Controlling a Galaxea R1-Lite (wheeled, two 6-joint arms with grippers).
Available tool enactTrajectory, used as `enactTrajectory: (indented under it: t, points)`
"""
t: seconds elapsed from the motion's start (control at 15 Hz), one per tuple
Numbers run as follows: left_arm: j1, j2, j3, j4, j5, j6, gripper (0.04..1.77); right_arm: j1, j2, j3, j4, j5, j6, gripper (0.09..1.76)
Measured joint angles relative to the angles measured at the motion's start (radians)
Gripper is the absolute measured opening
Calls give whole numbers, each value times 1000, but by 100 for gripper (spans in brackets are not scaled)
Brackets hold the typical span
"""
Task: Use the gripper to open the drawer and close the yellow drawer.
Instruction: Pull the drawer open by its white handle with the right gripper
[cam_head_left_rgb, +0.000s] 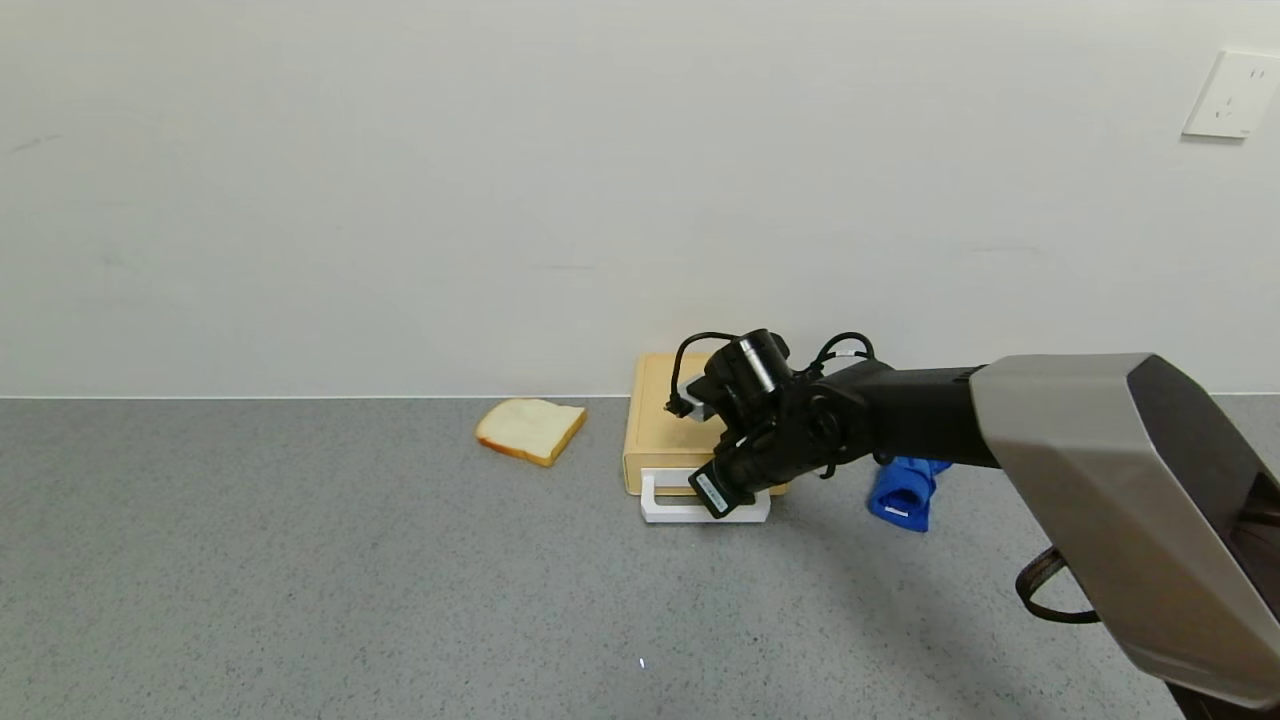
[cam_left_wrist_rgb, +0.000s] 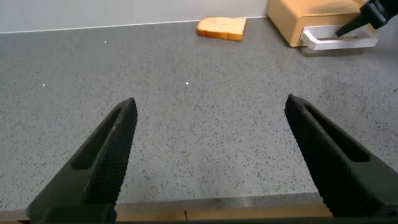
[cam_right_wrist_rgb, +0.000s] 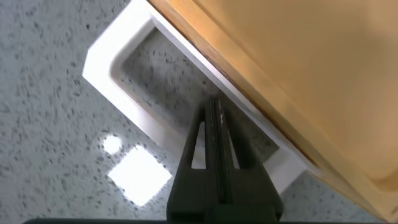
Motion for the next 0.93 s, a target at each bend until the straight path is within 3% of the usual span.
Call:
enactTrajectory:
  t: [0.4,0.93]
  points:
    - [0,0,0,0,0,0,172,16,15,-4,-24,-10,219,11]
    - [0,0,0,0,0,0,172,14,28,-3,16,-9,324,11]
